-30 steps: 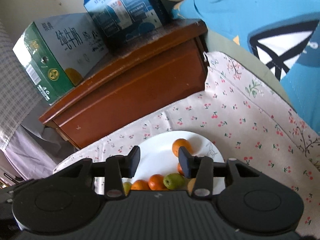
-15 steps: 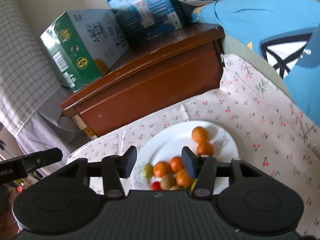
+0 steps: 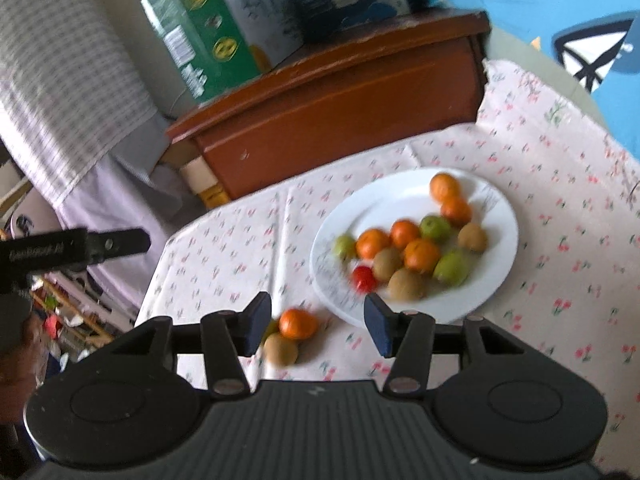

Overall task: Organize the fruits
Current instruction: 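Withdraw both grippers from the plate toward the remaining fruits, then grasp a brown round fruit with right gripper while left gripper lowers to another red tomato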

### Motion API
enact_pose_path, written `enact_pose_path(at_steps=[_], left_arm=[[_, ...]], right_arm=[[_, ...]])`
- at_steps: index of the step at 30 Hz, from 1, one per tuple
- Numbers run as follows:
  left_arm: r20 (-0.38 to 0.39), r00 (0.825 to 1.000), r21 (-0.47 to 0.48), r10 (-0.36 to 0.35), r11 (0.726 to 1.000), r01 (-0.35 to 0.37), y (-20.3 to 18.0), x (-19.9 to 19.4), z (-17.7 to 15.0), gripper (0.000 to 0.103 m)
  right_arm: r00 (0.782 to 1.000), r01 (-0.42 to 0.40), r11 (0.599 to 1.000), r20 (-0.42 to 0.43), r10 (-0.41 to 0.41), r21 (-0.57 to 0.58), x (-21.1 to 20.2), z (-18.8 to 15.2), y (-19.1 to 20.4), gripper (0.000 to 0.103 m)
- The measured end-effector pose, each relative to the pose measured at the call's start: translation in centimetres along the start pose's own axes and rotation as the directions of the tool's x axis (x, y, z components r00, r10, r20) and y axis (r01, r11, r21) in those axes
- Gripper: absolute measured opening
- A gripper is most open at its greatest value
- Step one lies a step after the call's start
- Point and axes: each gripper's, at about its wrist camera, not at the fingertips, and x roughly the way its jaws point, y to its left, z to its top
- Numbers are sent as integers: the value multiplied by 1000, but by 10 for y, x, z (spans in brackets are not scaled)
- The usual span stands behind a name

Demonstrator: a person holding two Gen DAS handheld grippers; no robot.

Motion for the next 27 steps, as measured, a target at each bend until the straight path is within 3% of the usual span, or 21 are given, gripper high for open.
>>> enact_pose_path(at_steps=[16,27], left_arm=[[-104,993,100,62,994,-52,14,24,-32,89],[-116,992,261,56,965,-24,3,39,-59,89]], right_arm=[[993,-32,995,-116,21,-94,47,-36,23,51],[993,-33,993,-120,19,-114,66,-41,29,36]])
